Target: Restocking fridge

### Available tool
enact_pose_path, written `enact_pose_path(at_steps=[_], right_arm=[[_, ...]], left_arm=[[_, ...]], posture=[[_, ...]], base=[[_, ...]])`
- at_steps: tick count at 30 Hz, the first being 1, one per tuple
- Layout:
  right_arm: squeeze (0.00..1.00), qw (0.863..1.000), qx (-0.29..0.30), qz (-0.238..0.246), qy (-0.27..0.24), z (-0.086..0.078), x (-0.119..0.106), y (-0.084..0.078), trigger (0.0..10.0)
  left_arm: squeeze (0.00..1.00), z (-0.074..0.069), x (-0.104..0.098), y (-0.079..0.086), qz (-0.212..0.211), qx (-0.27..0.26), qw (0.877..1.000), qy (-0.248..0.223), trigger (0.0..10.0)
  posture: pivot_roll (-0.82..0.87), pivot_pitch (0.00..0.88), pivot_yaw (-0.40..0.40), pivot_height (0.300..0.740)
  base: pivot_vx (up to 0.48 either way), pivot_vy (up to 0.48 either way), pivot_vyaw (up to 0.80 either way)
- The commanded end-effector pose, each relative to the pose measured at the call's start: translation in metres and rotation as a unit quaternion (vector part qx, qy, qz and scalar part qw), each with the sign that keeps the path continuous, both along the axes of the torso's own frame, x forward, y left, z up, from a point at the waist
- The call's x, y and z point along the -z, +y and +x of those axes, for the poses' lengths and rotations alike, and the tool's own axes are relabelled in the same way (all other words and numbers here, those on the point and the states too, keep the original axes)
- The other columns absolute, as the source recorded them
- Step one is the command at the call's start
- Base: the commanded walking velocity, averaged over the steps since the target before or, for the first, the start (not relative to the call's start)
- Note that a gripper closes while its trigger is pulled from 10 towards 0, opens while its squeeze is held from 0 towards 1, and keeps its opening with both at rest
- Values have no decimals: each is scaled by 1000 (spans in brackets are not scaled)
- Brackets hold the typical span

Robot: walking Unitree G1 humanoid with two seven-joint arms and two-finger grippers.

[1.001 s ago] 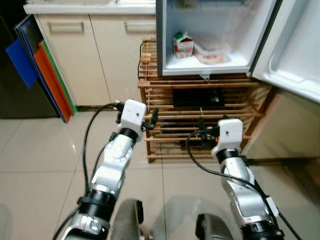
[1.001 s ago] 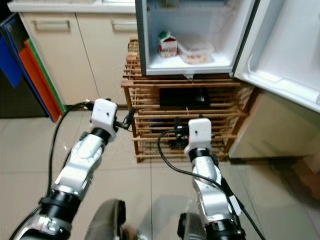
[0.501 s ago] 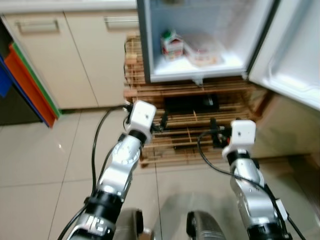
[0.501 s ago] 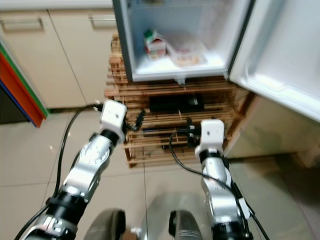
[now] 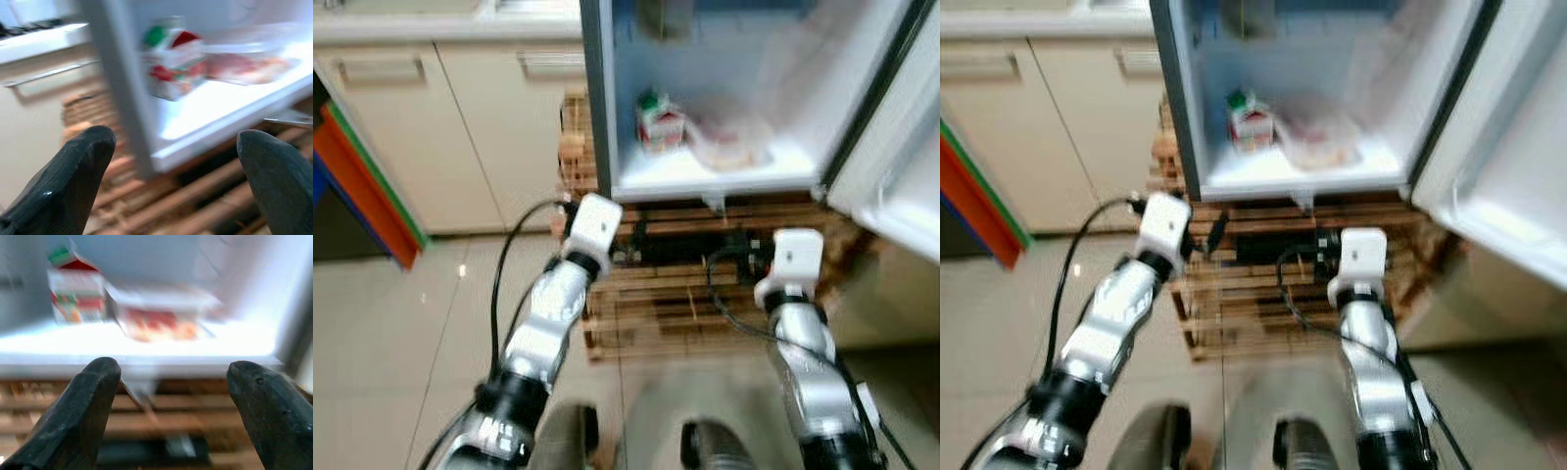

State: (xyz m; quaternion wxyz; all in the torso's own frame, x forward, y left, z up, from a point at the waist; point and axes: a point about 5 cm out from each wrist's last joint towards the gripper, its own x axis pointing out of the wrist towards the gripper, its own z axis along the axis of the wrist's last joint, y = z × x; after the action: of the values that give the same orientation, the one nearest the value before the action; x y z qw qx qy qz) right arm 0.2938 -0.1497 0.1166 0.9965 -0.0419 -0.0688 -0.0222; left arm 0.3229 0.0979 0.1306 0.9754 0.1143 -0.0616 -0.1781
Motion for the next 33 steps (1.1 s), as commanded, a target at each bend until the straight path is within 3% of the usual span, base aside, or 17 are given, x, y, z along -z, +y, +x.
enact_pose_path(at_steps=[1, 9, 16, 22, 26, 33], right_arm=[[0, 1000, -5, -9, -25, 4, -12, 1, 10000], [0, 999, -4, 0, -44, 24, -29, 3, 10000], [0, 998, -60, 15, -31, 35, -33, 20, 10000], [0, 997, -54, 52, -22, 41, -38, 21, 10000], [0, 990, -109, 92, -3, 49, -47, 40, 10000], [0, 982, -173, 76, 14, 61, -48, 59, 10000]], left_arm=[[0, 0, -4, -1, -3, 1, 1000, -5, 10000], [0, 1, -21, 1, -18, 8, 1000, 12, 10000], [0, -6, -22, 5, -3, 8, 1000, 11, 10000], [0, -10, -21, 5, -3, 13, 1000, 23, 10000], [0, -15, -23, 9, 1, 17, 999, 28, 10000], [0, -21, -21, 9, 5, 17, 999, 35, 10000]], posture=[[64, 54, 48, 645], [102, 122, 82, 645], [127, 157, 87, 645], [136, 185, 82, 645], [151, 229, 92, 645], [161, 232, 85, 645]], base=[[0, 0, 0], [0, 0, 0], [0, 0, 0], [0, 0, 0], [0, 0, 0], [0, 0, 0]])
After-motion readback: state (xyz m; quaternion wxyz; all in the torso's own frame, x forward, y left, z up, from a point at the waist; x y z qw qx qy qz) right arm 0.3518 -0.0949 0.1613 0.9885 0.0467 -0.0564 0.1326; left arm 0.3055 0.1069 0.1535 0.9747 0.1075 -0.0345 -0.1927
